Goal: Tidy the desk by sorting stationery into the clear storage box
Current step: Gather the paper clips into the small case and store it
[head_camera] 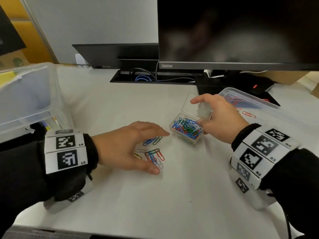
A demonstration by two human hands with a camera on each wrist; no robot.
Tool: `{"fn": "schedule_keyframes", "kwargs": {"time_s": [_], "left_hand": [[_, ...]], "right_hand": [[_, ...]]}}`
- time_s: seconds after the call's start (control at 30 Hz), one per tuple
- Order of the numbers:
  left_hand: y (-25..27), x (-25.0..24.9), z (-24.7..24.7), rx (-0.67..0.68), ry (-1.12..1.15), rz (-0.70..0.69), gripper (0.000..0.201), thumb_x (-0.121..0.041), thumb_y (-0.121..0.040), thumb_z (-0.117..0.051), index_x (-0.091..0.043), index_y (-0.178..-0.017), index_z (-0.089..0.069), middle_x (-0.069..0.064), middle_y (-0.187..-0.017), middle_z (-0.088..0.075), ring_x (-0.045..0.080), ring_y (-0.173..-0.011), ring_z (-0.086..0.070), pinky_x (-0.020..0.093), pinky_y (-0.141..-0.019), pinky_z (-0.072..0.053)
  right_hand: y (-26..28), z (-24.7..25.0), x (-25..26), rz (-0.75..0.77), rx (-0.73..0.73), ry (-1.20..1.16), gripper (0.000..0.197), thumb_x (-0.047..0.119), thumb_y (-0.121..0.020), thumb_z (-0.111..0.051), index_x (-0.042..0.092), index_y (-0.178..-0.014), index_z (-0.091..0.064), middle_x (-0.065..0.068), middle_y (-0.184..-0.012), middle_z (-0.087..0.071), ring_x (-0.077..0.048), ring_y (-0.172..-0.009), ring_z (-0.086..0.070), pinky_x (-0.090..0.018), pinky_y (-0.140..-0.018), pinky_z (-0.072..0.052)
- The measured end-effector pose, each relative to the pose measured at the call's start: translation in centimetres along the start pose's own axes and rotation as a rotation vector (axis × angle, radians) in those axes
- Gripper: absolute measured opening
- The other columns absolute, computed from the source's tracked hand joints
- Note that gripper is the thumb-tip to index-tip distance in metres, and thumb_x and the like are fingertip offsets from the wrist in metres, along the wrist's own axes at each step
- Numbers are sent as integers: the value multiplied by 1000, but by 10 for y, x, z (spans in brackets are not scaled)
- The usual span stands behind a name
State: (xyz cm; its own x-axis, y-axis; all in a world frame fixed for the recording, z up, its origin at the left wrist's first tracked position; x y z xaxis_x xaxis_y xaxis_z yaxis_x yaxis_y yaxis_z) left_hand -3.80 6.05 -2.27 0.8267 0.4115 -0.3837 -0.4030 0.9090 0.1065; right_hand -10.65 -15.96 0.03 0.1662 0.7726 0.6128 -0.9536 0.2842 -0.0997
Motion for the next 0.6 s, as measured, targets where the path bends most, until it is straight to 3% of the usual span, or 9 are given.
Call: {"fn": "schedule_keyframes", "kwargs": {"time_s": [0.07,0.13,0.2,0.3,0.37,0.47,0.6], "left_hand": [[0,1,-2,64,-43,75,92,-73,-60,-62,-46,-140,-26,-34,-131,-23,-6,-132,-21,12,-111,-18],[-2,2,-5,71,-102,66,83,-68,-66,-64,-45,-139,-31,-27,-135,-30,1,-130,-27,18,-111,-24],[-4,1,-5,20,-92,40,66,-59,-72,-63,-44,-133,-42,-19,-131,-41,3,-118,-38,11,-102,-29],[-5,-1,-2,-39,29,50,39,-32,-80,-70,-36,-118,-62,-15,-112,-55,-9,-90,-50,-4,-78,-32],[-6,-1,-1,-84,81,50,27,-20,-81,-71,-31,-106,-70,-13,-100,-61,-4,-83,-55,-2,-71,-37],[-8,1,-1,-143,106,52,16,-19,-78,-73,-27,-93,-76,-13,-89,-66,4,-82,-60,4,-69,-44],[-17,0,3,-183,92,45,11,-17,-78,-73,-22,-87,-76,-11,-85,-67,10,-78,-63,7,-67,-46]], "right_hand": [[0,-1,0,-1,1,3,56,-4,-78,-63,25,-124,-49,1,-108,-35,-21,-94,-47,-34,-82,-52],[0,0,1,-4,1,9,56,-4,-79,-63,25,-125,-48,1,-108,-35,-22,-95,-49,-33,-82,-52],[1,0,1,-9,4,7,57,-4,-79,-63,25,-126,-48,1,-109,-35,-23,-99,-51,-34,-83,-53],[2,0,2,-18,18,6,57,-4,-79,-62,25,-126,-48,1,-109,-34,-27,-105,-52,-36,-85,-53],[2,0,3,-23,27,8,58,-4,-79,-62,25,-126,-47,2,-108,-33,-28,-107,-52,-37,-86,-53],[3,0,4,-34,40,7,58,-4,-80,-62,26,-127,-47,3,-108,-32,-28,-108,-52,-34,-84,-53],[3,0,5,-35,41,5,57,-4,-80,-61,25,-127,-47,2,-107,-32,-25,-103,-53,-36,-87,-52]]}}
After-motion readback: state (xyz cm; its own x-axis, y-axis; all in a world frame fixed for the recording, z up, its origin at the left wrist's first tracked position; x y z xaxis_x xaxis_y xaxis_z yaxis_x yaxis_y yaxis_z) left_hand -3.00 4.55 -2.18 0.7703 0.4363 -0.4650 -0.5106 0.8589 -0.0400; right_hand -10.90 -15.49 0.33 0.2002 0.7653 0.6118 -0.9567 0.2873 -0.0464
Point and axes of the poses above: each hand's wrist, its own y-axis away from the middle knuckle, its own z-axis out of the back of the hand, x = y × z, the point moved 1 cm from there along -y, towards the middle knuckle
